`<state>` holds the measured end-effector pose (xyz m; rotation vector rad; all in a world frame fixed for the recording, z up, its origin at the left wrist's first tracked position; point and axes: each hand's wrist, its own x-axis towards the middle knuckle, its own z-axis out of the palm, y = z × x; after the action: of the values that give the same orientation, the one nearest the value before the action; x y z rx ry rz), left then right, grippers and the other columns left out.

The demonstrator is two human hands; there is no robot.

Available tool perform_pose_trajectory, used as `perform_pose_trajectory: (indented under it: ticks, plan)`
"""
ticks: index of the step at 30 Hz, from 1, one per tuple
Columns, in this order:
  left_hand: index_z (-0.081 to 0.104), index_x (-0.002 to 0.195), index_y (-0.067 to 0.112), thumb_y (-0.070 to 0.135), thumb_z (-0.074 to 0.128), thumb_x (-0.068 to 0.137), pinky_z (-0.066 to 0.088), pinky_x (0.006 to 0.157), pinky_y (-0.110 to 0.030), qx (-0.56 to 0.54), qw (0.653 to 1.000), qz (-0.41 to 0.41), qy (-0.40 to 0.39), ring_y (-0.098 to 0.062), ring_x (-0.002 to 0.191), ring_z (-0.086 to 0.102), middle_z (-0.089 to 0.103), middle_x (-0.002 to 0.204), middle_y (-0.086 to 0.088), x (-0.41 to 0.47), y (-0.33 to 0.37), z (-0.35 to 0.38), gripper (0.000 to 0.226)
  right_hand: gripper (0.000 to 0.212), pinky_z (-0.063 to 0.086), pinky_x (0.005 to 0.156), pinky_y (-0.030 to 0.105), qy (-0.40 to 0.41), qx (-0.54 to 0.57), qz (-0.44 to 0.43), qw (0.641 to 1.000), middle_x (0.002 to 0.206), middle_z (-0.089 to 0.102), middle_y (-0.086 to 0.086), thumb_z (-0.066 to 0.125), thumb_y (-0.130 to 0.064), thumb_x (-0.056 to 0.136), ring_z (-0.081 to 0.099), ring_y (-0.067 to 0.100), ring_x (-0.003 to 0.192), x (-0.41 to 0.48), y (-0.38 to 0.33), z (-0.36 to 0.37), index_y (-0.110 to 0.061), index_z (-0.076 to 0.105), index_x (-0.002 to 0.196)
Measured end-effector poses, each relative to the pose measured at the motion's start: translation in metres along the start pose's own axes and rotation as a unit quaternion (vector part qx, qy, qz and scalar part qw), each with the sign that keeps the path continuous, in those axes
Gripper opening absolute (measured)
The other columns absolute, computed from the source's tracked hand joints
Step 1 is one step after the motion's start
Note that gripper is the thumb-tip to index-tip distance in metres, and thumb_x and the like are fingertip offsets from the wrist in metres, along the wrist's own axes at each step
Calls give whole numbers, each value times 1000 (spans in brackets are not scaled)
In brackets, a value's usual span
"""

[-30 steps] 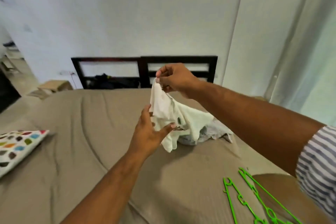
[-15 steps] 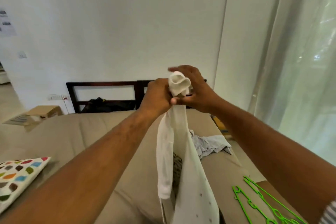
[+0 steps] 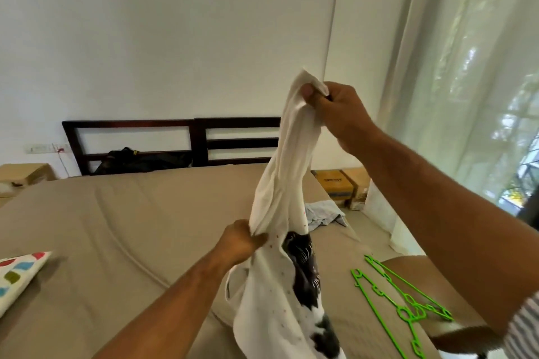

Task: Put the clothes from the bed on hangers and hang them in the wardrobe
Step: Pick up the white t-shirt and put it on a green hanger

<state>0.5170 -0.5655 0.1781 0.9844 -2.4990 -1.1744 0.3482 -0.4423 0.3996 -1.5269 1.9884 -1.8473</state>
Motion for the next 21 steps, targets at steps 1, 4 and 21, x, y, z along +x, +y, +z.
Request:
perform_pose_trajectory:
  ticks: [1,4,21]
  plan:
    - [65,126,15,45,68,91,52,85,-30,-18,1000,-10,18,-25,105,67,70,120,-6,3,-4,-3,47,28,49,66,35,17,14,10,1000,74,58,0,62,-36,100,56,15,70,1,-2,-8,-16,67,81]
    - [73,104,10,53,58,96,56,82,-39,-72,996,23,45,-26,89,68,73,99,-8,10,0,-27,46,33,50,75,39,81,27,48,995,86,61,6,60,-39,100,58,19,82,3,-7,-35,-8,70,98]
    - [77,99,22,24,60,98,47,70,-23,137,923,337,127,-9,80,64,70,84,8,-10,144,-152,17,59,46,94,29,-164,-287,-48,942,122,62,-16,70,-65,81,57,7,109,-40,-3,20,-39,58,133]
